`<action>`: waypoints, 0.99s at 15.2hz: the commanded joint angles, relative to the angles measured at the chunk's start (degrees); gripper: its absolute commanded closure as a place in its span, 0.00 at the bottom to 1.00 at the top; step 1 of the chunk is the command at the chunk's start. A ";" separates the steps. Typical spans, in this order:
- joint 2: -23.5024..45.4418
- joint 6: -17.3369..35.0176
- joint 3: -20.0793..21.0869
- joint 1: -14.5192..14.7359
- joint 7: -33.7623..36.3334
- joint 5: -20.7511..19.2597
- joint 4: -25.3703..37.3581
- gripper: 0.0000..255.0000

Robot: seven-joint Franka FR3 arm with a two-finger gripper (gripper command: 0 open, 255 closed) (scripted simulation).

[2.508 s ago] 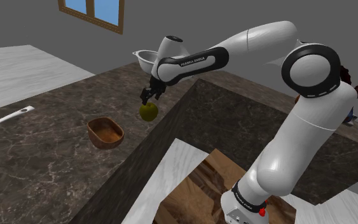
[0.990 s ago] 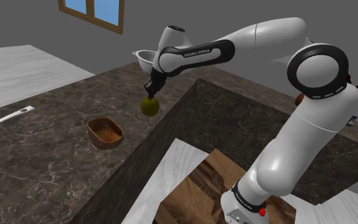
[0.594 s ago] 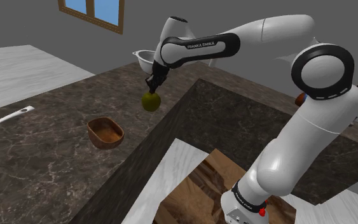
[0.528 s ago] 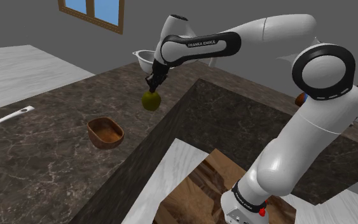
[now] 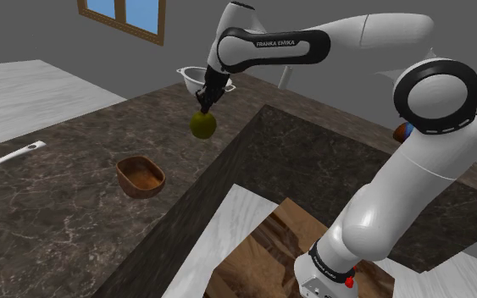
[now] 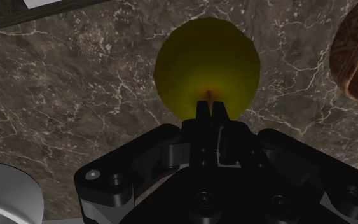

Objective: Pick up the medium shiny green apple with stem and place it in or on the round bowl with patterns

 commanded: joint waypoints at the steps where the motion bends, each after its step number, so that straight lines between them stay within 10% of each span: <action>1: -0.35 -1.70 0.01 0.01 0.00 0.03 1.34 1.00; 15: 1.30 -10.70 5.88 5.80 12.15 -2.44 11.60 1.00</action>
